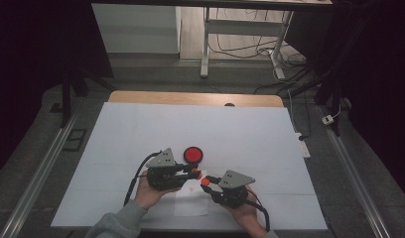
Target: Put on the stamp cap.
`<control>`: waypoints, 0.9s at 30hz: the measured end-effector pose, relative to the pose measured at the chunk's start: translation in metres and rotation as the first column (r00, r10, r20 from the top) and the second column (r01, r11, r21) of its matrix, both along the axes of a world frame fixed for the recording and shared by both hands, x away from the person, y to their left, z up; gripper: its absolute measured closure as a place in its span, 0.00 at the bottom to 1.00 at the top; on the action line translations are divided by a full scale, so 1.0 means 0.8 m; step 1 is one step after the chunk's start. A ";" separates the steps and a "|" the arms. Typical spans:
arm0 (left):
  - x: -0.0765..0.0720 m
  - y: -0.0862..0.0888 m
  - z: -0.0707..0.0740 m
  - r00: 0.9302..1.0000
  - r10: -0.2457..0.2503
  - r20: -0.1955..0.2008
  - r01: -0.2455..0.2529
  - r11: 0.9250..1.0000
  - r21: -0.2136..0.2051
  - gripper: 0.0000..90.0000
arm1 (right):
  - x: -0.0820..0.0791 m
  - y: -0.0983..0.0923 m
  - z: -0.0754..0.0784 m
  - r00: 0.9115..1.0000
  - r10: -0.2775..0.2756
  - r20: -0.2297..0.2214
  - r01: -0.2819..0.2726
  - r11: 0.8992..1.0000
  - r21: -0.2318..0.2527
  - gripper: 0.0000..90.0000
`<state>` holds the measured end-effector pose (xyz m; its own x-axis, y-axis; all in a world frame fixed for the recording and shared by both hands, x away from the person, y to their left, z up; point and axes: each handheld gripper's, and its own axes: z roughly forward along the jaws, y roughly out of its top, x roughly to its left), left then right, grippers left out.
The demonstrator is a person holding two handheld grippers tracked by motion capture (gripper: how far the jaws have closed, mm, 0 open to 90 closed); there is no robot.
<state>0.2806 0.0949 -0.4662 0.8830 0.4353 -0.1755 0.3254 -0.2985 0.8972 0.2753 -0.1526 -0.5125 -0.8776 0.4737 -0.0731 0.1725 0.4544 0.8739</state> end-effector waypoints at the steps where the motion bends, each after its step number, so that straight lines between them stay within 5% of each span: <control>1: 0.000 0.000 0.000 1.000 -0.001 -0.002 0.001 1.000 0.001 0.80 | 0.000 0.001 0.001 1.000 -0.002 -0.002 0.002 1.000 -0.008 0.71; 27: 0.002 -0.008 -0.013 1.000 -0.005 -0.023 0.006 1.000 0.030 0.80 | -0.002 0.015 0.004 1.000 0.020 -0.010 -0.019 0.999 0.043 0.71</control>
<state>0.2821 0.0886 -0.4765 0.8813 0.4358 -0.1827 0.3444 -0.3275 0.8798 0.2740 -0.1403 -0.5090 -0.8874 0.4590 -0.0438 0.1732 0.4199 0.8909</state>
